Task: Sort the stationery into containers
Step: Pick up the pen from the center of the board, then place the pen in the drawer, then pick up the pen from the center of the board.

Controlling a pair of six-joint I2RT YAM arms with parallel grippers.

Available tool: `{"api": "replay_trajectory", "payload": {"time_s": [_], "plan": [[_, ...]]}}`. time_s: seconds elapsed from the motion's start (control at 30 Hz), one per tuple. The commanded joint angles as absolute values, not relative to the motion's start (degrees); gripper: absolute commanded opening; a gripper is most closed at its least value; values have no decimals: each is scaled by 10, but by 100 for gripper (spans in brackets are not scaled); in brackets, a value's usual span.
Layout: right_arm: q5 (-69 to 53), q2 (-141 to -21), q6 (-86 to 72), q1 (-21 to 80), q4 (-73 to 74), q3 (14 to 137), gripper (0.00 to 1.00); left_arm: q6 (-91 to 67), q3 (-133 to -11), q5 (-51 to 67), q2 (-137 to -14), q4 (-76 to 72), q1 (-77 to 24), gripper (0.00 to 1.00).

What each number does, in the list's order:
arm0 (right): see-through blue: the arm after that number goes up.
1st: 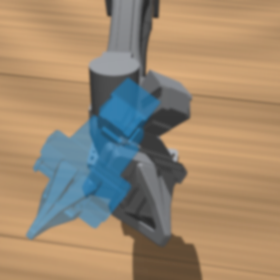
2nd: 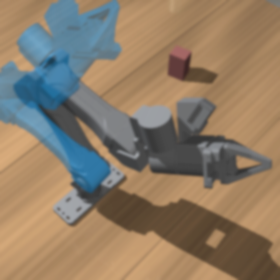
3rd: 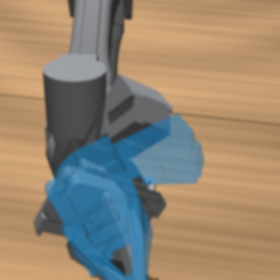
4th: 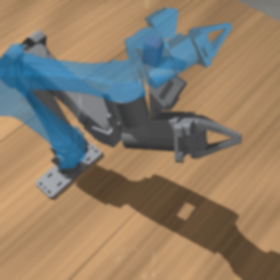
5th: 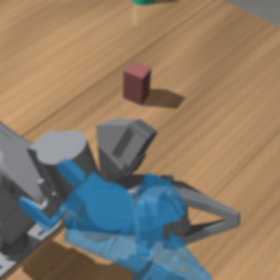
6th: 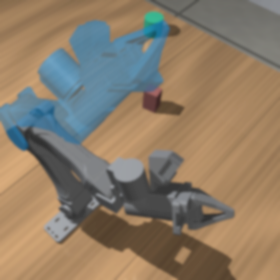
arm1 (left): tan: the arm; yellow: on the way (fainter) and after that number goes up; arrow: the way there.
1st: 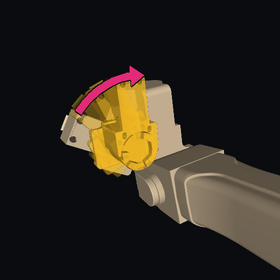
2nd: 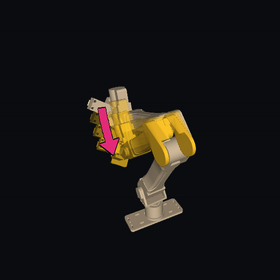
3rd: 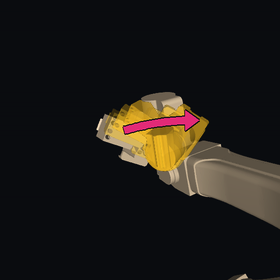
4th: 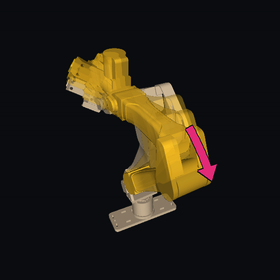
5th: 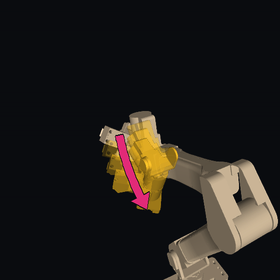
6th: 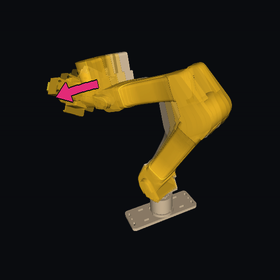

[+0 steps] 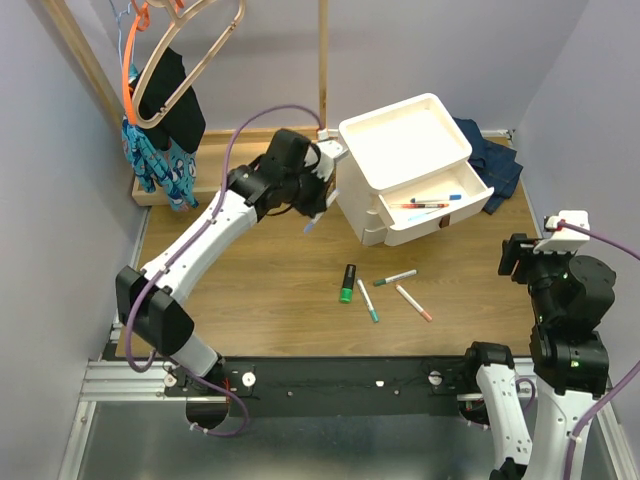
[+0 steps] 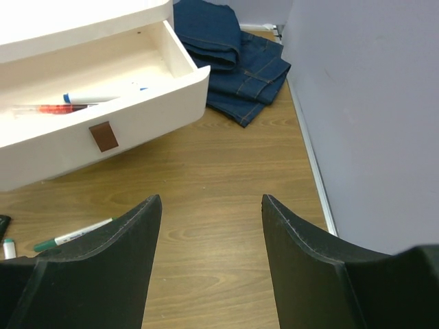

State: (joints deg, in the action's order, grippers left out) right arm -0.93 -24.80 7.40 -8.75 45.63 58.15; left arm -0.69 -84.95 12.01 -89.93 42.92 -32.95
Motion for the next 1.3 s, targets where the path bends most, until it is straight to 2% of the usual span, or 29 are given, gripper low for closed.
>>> {"api": "replay_trajectory", "payload": {"time_s": [0.0, 0.2, 0.3, 0.57, 0.83, 0.9, 0.93, 1.03, 1.13, 1.27], "plan": [[-21, -253, 53, -91, 390, 565, 68, 131, -1016, 279, -903, 419, -389, 0], [-20, -259, 37, -92, 370, 555, 68, 151, -1234, 246, -1023, 413, -450, 0], [-17, -262, 37, -92, 371, 562, 68, 143, -1284, 238, -1072, 397, -460, 0], [-3, -269, 47, -93, 376, 572, 68, 136, -1329, 222, -1162, 375, -478, 0], [-3, -271, 48, -98, 378, 567, 68, 131, -1332, 228, -1191, 367, -485, 1], [-4, -272, 47, -102, 373, 563, 68, 129, -1327, 229, -1193, 368, -487, 17], [-5, -273, 45, -103, 373, 562, 68, 131, -1326, 222, -1193, 368, -488, 35], [-11, -279, 40, -107, 367, 560, 68, 131, -1326, 201, -1186, 366, -489, 51], [-14, -282, 39, -109, 363, 557, 68, 134, -1319, 186, -1152, 359, -489, 53], [-13, -283, 40, -110, 367, 562, 68, 108, -1259, 64, -1039, 348, -487, 55]]}}
